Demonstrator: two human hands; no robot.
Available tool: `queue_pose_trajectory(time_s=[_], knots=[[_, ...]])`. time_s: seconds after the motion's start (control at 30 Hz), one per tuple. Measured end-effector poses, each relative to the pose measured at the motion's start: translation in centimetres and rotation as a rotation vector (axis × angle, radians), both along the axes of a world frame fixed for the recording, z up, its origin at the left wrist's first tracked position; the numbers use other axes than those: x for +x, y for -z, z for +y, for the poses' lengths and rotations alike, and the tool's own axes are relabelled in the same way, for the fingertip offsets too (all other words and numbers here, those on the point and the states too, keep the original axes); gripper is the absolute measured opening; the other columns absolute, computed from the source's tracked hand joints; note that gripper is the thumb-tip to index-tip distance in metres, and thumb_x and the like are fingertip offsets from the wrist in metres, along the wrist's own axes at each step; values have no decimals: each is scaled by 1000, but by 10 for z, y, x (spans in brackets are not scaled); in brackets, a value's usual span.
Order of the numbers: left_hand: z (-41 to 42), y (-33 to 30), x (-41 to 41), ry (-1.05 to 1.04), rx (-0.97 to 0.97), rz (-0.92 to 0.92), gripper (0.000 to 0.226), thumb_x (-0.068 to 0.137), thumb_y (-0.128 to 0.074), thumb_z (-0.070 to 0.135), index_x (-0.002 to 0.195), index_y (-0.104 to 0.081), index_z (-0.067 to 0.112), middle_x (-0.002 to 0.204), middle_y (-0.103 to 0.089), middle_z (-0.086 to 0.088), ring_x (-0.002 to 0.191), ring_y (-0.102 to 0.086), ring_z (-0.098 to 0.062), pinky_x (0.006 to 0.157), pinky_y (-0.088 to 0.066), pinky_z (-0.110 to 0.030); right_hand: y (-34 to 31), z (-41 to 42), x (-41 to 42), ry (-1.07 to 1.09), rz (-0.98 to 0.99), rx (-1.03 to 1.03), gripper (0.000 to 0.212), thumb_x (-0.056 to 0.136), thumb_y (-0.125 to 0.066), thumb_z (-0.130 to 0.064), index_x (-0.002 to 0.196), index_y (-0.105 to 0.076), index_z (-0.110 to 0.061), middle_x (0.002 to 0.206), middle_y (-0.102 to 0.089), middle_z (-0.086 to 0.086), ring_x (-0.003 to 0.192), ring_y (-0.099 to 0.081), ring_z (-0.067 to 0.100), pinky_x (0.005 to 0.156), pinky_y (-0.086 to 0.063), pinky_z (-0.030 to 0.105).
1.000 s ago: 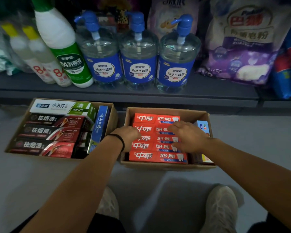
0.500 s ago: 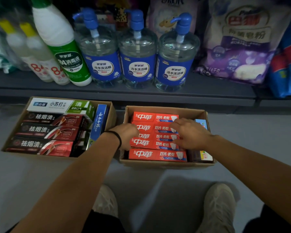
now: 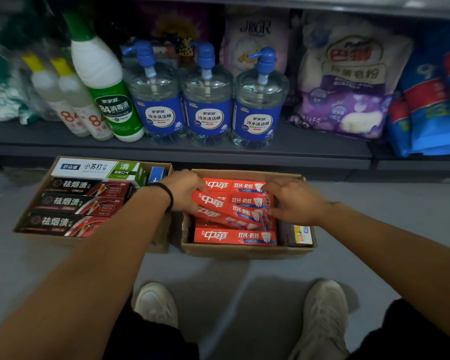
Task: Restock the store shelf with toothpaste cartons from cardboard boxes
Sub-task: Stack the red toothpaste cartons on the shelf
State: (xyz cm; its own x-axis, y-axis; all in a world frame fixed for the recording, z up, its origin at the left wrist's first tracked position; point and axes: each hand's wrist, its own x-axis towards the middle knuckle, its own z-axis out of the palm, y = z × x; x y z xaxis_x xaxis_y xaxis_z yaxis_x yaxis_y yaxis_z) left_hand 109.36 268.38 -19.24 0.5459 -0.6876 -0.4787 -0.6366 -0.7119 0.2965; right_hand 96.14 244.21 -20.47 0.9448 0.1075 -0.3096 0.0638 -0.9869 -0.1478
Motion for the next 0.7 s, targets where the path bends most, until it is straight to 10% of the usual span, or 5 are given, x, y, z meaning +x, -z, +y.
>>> queue_pose_trajectory(time_s=[0.7], knots=[[15, -8, 54, -364, -312, 96, 38, 77, -76, 9, 112, -63, 12, 94, -68, 3, 83, -64, -8, 80, -47, -21, 70, 10, 15, 0, 227, -12, 67, 93, -58, -40, 149, -23, -28, 156, -29, -1, 139, -36, 21, 111, -38, 40]])
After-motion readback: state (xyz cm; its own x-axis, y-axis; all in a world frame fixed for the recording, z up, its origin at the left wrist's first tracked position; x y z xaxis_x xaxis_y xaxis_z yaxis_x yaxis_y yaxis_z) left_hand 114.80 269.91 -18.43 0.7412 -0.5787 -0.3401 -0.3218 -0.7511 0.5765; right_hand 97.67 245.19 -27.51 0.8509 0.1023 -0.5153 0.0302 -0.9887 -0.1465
